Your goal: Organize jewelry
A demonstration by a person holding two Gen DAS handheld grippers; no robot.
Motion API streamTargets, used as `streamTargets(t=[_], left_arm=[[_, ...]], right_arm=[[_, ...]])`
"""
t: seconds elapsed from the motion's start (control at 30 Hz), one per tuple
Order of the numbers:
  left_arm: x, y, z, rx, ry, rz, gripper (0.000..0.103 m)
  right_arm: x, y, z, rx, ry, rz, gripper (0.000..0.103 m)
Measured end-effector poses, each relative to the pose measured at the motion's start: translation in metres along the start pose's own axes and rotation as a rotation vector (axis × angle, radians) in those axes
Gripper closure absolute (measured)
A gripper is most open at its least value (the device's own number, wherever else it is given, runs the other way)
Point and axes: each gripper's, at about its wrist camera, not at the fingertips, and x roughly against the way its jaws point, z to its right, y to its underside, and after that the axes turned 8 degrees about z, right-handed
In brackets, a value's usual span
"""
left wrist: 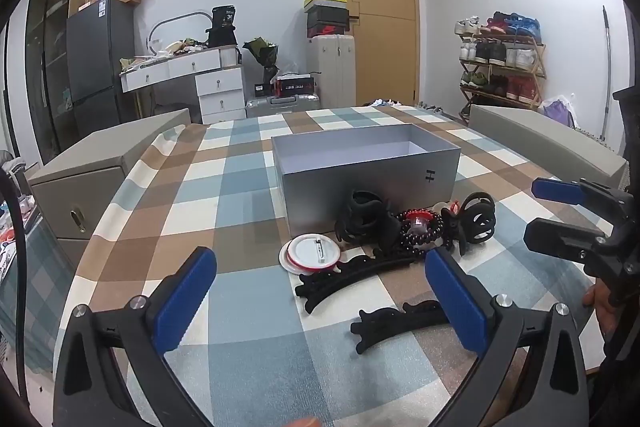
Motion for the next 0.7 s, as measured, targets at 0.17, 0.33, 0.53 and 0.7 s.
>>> streamTargets(t=[0.17,0.33,0.53,0.7], left_arm=[[-0.0011,0.0003,-0.0024,0.009,0.003,-0.005,0.001],[-0.0002,0.0001,-0.0027,-0.002,0.003,-0.003,0.001],[0.0005,0.0003,-0.0029,-0.007,0.003,-0.003,0.001],[0.0006,0.0006,-0.0022,-0.013,0.002,-0.001,0.001]], right_arm=[[-0.0013,0.0008,0.0017,-0.003,-0.003,-0.001,0.000],[0.0009,0.0012,0.0004,0.002,-0.002,0.002,0.000],[0.0001,0.0015,0.0005,0.004,-0.002,-0.001,0.000],[0.0002,0.0016,0.0000,0.005,-0.001,0.000,0.000]])
